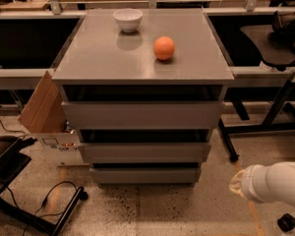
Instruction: Close middle drawer
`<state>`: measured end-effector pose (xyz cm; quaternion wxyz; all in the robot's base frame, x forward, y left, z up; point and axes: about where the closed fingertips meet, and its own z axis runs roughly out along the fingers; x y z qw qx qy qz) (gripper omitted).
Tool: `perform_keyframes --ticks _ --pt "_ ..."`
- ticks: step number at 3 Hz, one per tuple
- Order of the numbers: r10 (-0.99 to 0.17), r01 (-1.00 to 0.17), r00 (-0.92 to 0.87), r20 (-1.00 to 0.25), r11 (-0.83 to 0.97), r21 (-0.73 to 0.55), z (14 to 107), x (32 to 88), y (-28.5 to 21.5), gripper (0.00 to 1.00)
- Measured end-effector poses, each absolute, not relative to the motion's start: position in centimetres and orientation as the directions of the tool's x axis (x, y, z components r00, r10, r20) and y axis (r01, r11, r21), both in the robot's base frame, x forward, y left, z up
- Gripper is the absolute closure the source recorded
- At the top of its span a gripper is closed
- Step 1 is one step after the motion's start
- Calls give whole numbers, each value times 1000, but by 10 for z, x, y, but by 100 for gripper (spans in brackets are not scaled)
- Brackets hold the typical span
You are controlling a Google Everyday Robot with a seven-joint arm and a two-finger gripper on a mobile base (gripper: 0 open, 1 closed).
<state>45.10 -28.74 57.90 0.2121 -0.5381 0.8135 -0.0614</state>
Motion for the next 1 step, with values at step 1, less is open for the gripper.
perform_keyframes --ticks 1 --pt "-911 -815 -316 -263 403 -416 631 454 -295 87"
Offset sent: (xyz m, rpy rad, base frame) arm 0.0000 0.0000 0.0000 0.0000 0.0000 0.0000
